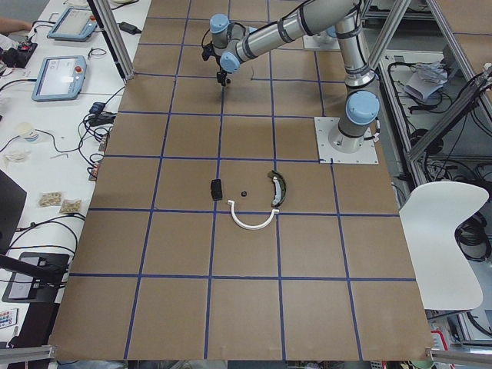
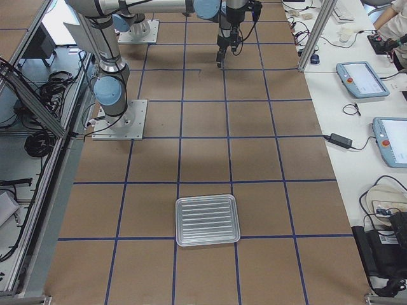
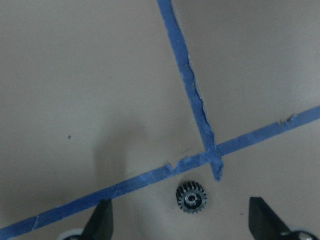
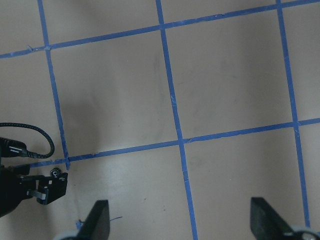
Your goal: Place bearing gear from tray to pile
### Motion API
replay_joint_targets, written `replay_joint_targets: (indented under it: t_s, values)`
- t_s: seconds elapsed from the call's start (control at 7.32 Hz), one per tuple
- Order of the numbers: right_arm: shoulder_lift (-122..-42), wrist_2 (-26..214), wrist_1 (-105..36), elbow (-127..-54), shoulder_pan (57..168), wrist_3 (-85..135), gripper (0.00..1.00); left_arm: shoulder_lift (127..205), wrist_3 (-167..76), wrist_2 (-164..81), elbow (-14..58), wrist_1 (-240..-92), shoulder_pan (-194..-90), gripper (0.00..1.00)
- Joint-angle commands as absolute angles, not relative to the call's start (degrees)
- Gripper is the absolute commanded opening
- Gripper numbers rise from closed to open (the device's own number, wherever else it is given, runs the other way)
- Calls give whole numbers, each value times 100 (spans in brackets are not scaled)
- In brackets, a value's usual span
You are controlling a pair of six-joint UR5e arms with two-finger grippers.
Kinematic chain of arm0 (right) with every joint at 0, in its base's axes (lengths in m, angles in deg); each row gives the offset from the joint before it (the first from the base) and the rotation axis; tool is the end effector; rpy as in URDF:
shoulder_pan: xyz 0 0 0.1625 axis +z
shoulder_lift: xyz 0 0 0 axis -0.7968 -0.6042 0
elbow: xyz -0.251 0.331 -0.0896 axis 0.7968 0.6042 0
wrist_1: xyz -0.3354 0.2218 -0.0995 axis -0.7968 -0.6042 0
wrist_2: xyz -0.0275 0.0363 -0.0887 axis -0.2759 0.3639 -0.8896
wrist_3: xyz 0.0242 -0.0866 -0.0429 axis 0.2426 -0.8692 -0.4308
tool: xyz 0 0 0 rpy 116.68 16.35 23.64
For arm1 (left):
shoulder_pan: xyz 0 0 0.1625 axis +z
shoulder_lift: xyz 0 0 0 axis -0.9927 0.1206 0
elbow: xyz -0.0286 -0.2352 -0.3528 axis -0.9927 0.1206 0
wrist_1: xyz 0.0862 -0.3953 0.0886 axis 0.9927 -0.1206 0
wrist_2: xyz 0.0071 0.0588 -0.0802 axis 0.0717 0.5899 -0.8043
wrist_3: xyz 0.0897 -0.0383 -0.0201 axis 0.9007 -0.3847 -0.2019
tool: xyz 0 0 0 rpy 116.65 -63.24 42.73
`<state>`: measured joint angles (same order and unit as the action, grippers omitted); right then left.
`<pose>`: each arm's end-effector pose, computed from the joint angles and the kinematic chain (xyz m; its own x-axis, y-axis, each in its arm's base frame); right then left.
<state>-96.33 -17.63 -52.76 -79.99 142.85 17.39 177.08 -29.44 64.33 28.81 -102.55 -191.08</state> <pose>0.1365 -0.5452 0.5084 -0.9876 0.1498 -0.0470 0.1540 0.9827 -0.1033 -0.3279 -0.5452 0.1779 -0.9388 0.3291 0.1019 0.3337 0.9421 0.0319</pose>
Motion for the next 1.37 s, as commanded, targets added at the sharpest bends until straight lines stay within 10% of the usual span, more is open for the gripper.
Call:
replay_joint_targets:
  t_s: [0.0, 0.68, 1.23]
  values:
    - [-9645, -1736, -5296, -8017, 14292, 1764, 100, 17749, -2928, 6425, 2882, -10252, -19118, 68]
    - [-9610, -1745, -5305, -8026, 14292, 1756, 100, 17775, -2936, 6407, 2882, -10261, -19135, 63]
    - [-9566, -1780, -5305, -8017, 14292, 1729, 100, 17793, -2954, 6407, 2865, -10243, -19223, 0]
